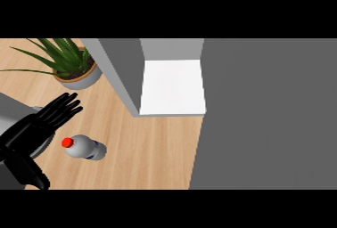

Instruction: Pick up the bottled water, place it into the cabinet and close the cabinet

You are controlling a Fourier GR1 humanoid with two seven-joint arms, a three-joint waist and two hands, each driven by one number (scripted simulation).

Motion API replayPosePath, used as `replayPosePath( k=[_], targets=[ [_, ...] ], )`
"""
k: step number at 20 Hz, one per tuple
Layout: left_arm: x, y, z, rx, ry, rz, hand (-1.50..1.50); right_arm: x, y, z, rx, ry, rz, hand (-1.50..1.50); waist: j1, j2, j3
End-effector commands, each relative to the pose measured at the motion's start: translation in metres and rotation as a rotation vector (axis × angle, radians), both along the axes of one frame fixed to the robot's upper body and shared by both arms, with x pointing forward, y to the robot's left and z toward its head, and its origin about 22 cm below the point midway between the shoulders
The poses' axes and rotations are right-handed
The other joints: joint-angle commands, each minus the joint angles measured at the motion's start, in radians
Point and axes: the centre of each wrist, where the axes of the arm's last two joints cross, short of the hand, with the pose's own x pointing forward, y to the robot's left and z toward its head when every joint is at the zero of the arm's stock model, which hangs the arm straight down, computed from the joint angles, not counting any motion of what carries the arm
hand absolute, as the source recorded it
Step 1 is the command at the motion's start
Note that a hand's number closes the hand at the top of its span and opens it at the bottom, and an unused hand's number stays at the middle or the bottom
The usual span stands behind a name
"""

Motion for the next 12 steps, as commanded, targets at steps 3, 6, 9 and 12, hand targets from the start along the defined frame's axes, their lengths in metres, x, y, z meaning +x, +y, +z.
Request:
replayPosePath(
  k=[3,6,9,12],
  targets=[
    [-0.001,-0.011,-0.047,-0.010,0.040,0.011,-1.50,-0.035,-0.012,0.030,0.006,-0.083,-0.019,-1.50,-0.003,0.000,-0.001],
    [-0.010,-0.005,-0.070,0.014,0.056,-0.001,-1.50,-0.031,-0.007,0.024,0.005,-0.082,-0.006,-1.50,-0.004,0.001,-0.001],
    [0.018,-0.013,-0.069,0.036,0.045,0.041,-1.50,-0.029,-0.001,0.023,-0.003,-0.081,0.018,-1.50,-0.009,0.001,-0.001],
    [-0.001,-0.004,-0.088,0.033,0.036,0.060,-1.50,-0.039,-0.016,0.030,0.009,-0.085,-0.002,-1.50,-0.013,0.001,0.000]
  ],
)
